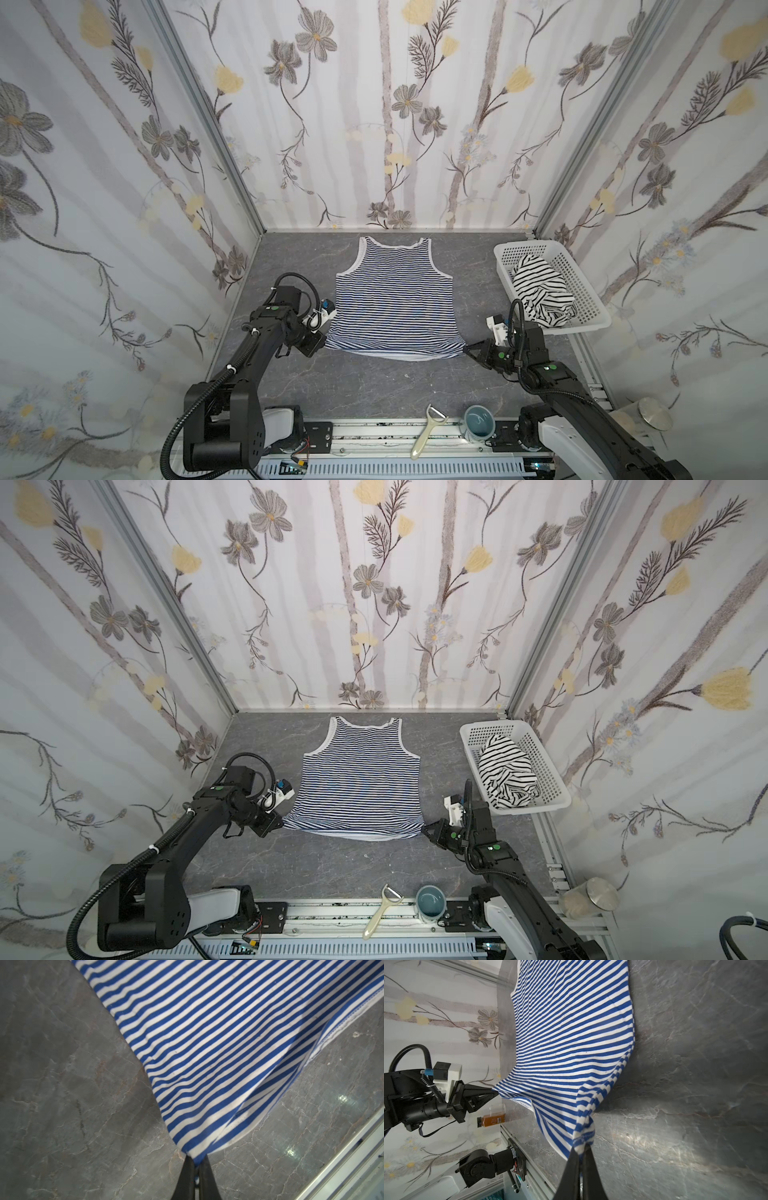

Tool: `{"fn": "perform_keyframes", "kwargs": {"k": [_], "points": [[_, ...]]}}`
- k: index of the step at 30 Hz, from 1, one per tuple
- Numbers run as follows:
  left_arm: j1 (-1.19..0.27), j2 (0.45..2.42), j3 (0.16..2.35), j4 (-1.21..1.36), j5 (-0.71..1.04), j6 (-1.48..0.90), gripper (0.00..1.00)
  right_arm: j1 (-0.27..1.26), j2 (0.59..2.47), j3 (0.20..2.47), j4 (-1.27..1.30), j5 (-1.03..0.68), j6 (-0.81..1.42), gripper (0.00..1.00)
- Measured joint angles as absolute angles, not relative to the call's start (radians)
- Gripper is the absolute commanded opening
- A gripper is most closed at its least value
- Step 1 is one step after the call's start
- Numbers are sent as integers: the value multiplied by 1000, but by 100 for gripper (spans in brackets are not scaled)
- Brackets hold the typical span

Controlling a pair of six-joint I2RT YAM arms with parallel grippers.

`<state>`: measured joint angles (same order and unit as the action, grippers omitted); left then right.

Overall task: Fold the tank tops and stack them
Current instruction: 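Hold the hem corners with both grippers at the near edge of the tank top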

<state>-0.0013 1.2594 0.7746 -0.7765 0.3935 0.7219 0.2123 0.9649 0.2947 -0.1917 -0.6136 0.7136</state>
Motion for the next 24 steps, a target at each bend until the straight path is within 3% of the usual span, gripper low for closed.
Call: {"fn": "perform_keyframes", "kwargs": {"k": [4, 10, 19, 24], "points": [[-1, 1330, 797, -722, 359, 684, 12, 212, 1031, 337, -211, -568, 696, 0], [-3, 1452, 859, -664, 285, 647, 13, 212, 1118, 403, -235, -506, 656, 0], [-10, 1473, 871, -643, 254, 628, 13, 212, 1166, 419, -257, -478, 627, 0], [-26, 1422, 869, -664, 274, 627, 43, 214, 1182, 419, -255, -479, 622, 0]]}}
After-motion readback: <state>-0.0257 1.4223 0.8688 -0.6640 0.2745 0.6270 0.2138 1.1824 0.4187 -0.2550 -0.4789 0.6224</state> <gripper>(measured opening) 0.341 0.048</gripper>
